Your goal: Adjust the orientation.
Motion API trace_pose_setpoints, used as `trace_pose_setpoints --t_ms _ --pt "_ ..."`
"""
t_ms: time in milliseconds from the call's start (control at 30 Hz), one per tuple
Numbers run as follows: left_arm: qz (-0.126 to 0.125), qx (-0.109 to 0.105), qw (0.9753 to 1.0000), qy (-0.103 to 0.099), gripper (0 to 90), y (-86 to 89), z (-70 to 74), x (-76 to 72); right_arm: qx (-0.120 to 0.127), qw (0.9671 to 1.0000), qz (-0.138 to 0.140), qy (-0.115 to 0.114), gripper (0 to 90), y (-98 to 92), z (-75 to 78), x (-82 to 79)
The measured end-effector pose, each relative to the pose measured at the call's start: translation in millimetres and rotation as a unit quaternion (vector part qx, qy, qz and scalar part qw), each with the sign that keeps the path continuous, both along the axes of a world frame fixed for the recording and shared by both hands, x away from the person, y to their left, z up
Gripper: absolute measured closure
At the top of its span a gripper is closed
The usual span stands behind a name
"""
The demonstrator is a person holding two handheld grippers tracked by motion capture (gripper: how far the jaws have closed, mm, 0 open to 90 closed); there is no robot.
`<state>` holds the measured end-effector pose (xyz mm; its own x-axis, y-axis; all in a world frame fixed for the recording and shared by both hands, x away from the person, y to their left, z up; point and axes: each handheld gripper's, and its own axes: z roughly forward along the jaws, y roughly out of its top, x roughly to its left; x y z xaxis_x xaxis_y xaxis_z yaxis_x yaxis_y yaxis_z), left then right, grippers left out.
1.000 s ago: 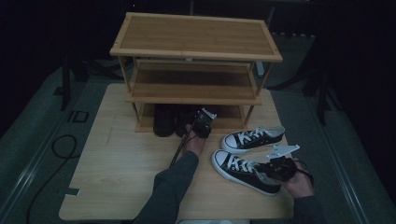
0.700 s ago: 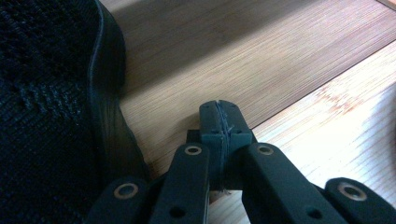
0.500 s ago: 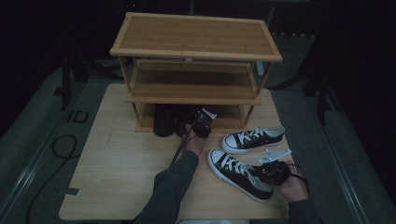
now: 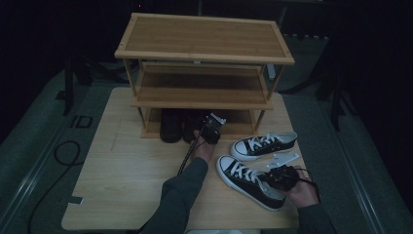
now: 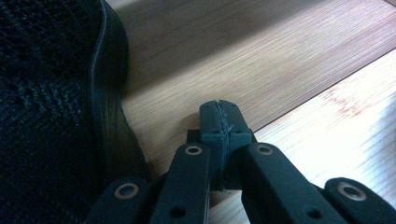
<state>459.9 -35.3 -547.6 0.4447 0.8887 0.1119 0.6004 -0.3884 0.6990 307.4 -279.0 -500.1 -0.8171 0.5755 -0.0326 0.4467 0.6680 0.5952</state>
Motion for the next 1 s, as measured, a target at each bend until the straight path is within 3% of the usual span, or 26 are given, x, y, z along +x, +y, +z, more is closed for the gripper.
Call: trace_pose_setpoints --t_ms 400,1000 --pt "0.010 -0.006 0.9999 0.004 90.0 -0.8 -0.3 0.7 0.033 0.9993 -0.005 0.014 88.0 -4.3 3.1 2.8" --pt "0.012 -0.008 0.9999 0.003 90.0 -0.5 -0.4 0.5 0.046 0.9989 -0.010 0.007 88.1 -11.2 23.2 4.5"
